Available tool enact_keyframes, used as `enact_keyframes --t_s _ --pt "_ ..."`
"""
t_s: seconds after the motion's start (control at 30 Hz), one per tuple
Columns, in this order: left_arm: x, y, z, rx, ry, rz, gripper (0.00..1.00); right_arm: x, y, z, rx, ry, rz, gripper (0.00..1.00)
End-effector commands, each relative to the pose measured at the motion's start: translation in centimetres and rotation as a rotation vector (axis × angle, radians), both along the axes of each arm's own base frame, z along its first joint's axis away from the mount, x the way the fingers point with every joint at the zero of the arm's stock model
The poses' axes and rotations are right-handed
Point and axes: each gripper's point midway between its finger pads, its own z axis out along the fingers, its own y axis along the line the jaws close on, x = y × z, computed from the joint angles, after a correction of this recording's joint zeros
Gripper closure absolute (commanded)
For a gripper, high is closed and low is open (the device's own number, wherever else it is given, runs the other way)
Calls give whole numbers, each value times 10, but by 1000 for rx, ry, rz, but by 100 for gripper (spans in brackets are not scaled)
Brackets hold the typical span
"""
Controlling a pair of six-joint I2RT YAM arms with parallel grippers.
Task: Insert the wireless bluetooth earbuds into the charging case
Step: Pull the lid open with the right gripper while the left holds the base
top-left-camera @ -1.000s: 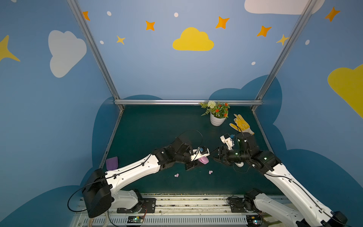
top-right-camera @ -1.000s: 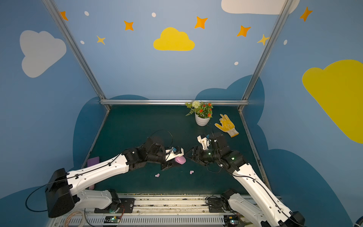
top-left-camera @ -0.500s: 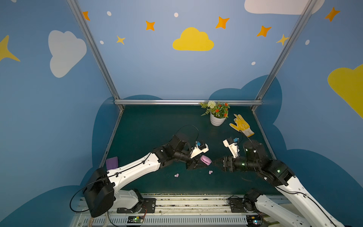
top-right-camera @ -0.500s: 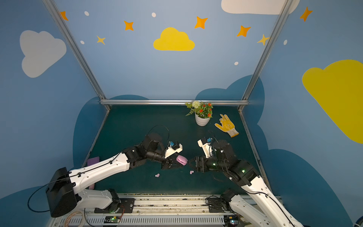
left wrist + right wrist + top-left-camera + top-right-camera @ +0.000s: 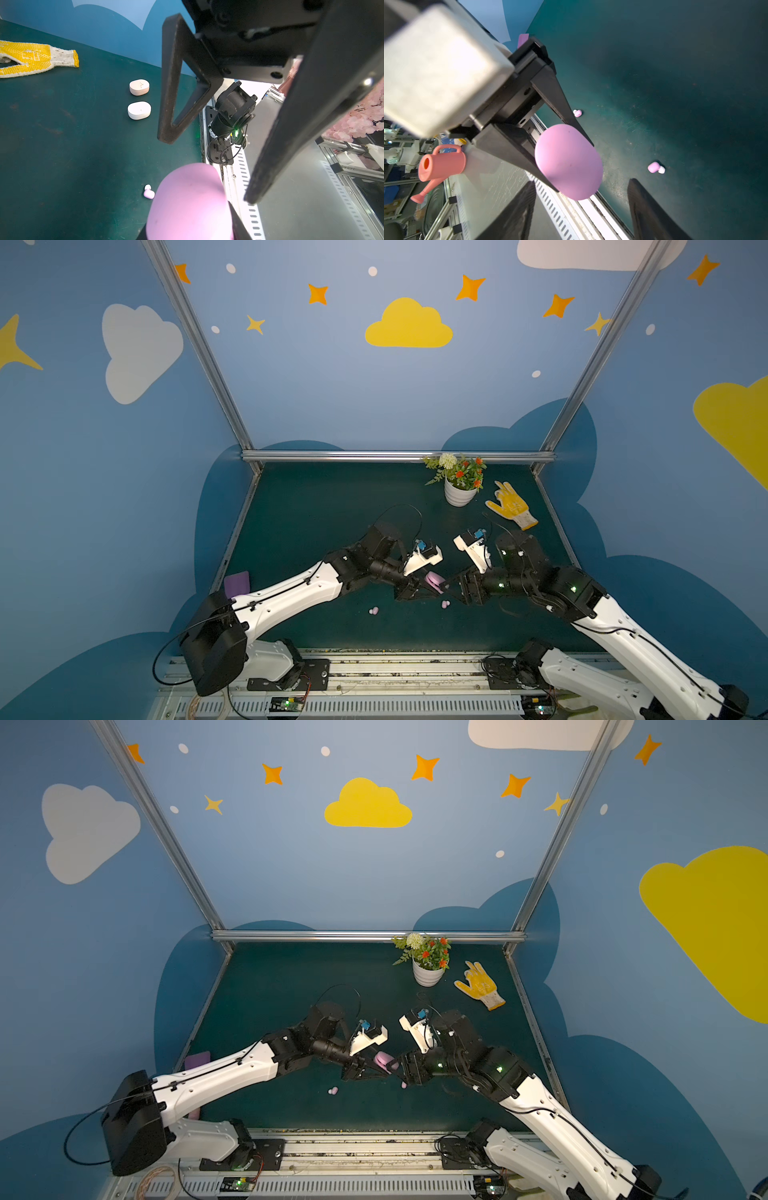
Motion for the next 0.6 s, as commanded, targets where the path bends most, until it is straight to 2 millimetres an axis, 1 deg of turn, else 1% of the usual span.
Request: enact_keyframes --t_s 0.0,0.17,0.4,0.57 --pt "1 -3 14 -31 -7 -13 85 3 2 2 -20 -39 13 32" --pt "0 -2 16 -37 -8 -18 85 11 -2 -6 -72 -50 -24 32" --pt "-5 -2 17 -39 2 -44 86 27 -12 0 -68 -69 -131 32" --pt "-10 -2 20 -49 8 -68 85 36 -17 -1 -73 -49 -182 32"
